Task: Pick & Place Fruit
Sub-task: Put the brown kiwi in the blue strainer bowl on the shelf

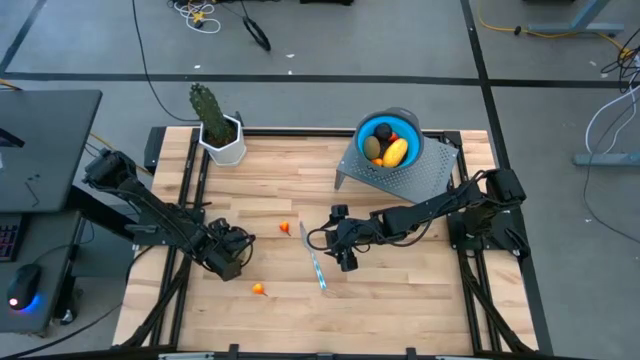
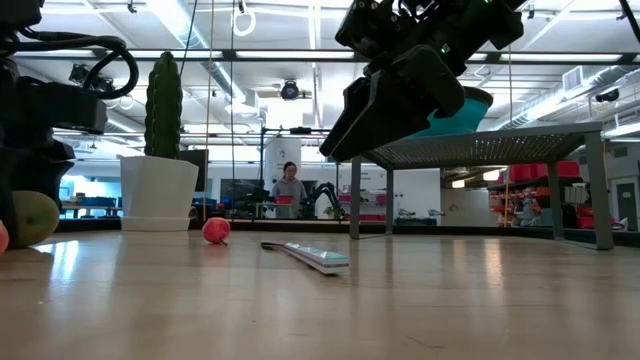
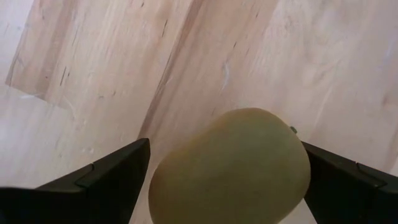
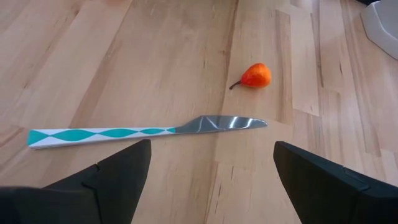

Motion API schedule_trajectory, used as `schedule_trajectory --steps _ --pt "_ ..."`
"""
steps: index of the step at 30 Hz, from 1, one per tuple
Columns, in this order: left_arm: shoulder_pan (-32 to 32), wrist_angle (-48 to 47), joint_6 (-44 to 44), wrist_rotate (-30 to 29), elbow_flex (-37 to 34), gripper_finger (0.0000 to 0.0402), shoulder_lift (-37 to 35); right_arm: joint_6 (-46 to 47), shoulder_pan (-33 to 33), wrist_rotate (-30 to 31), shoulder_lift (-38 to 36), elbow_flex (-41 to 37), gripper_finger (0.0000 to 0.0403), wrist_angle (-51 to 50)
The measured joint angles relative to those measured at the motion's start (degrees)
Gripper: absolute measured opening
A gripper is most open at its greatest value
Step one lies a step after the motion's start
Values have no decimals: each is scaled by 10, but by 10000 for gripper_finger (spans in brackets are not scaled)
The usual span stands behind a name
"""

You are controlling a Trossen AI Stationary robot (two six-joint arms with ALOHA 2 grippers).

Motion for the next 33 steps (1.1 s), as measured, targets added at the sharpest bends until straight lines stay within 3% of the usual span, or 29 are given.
schedule_trajectory --steps 5,15,25,33 --pt "0 0 0 -5 0 376 0 0 0 0 0 0 350 -1" --pt "0 0 -1 -3 0 313 0 0 0 1 0 0 350 -3" --pt "0 15 -99 -31 0 320 0 0 0 4 0 0 350 -2" --pt "3 16 -99 -49 34 308 0 0 -3 4 0 0 350 -1"
